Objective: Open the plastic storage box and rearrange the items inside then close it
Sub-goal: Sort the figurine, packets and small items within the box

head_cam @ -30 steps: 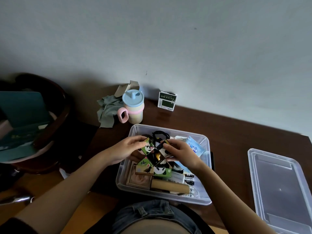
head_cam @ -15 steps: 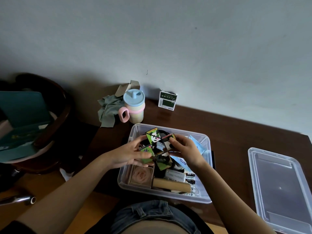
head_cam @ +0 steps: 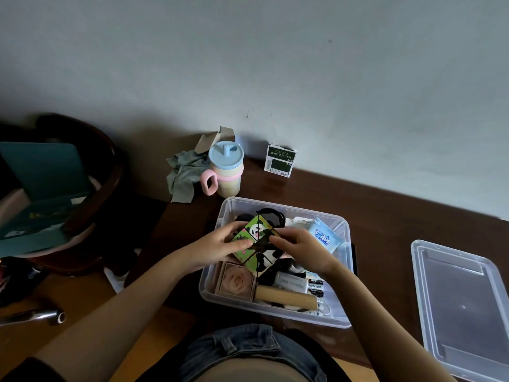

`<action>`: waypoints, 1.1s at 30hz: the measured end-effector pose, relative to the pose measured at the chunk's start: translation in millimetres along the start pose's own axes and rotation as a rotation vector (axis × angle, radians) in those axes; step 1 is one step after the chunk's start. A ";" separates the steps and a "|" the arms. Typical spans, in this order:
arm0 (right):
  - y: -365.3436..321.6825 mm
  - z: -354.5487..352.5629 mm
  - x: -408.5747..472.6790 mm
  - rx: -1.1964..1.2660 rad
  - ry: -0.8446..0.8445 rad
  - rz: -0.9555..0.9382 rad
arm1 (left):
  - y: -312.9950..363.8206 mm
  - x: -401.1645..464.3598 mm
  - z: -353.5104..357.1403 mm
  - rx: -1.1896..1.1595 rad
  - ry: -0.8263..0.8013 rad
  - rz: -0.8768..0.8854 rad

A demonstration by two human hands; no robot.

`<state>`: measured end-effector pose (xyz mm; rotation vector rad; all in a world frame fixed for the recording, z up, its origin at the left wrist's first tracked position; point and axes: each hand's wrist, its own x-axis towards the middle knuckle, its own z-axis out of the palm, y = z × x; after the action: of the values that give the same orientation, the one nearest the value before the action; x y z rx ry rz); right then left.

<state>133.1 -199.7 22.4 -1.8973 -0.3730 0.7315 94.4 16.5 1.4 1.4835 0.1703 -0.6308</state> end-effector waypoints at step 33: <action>37.4 32.9 -1.6 -0.453 -0.076 0.183 | 23.1 27.1 -2.8 1.005 -0.245 -0.095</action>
<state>108.4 -193.2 -20.4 -2.3577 -0.4442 0.8980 129.0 10.6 8.3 2.3377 -0.3217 -1.0489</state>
